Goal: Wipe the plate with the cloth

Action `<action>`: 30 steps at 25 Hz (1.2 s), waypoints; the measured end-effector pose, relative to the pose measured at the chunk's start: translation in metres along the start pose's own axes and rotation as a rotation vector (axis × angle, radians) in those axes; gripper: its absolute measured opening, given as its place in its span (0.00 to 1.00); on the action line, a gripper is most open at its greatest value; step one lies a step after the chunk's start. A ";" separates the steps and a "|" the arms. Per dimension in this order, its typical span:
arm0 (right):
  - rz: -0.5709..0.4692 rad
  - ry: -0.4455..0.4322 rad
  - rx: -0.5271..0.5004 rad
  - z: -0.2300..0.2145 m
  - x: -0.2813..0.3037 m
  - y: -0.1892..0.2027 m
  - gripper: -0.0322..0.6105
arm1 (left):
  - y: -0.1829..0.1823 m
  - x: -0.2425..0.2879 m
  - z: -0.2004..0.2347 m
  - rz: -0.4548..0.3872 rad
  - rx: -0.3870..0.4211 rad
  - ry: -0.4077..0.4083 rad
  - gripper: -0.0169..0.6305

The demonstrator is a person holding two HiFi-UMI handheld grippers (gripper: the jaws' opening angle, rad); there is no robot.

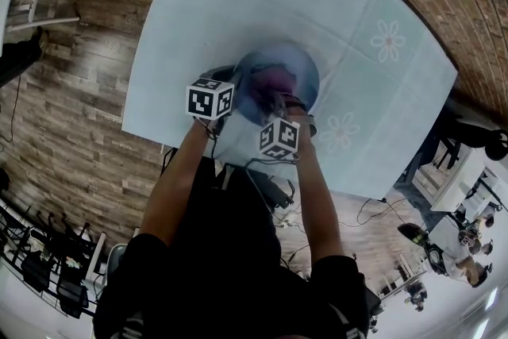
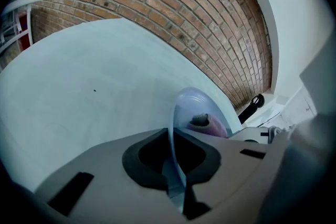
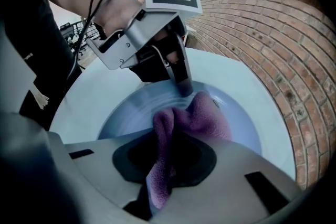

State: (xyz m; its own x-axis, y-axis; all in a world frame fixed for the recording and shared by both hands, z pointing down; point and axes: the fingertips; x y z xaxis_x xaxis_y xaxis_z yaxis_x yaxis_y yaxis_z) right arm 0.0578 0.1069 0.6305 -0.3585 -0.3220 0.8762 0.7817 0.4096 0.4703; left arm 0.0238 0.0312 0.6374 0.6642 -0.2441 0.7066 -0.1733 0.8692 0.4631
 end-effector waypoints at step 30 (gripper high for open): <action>0.134 -0.200 -0.012 0.055 -0.031 0.026 0.15 | 0.001 -0.001 0.001 0.009 0.010 -0.011 0.09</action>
State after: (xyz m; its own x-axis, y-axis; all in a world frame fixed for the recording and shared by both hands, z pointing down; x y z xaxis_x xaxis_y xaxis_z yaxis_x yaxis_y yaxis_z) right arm 0.0616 0.1746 0.6210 -0.3438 -0.0893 0.9348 0.8348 0.4269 0.3478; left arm 0.0228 0.0322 0.6379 0.6543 -0.2410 0.7168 -0.1868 0.8670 0.4620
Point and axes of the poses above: the fingertips, and each gripper's own axes: x forward along the fingers, z to its left, y out of its underside, and after that the axes turned 7 degrees about x, right-handed
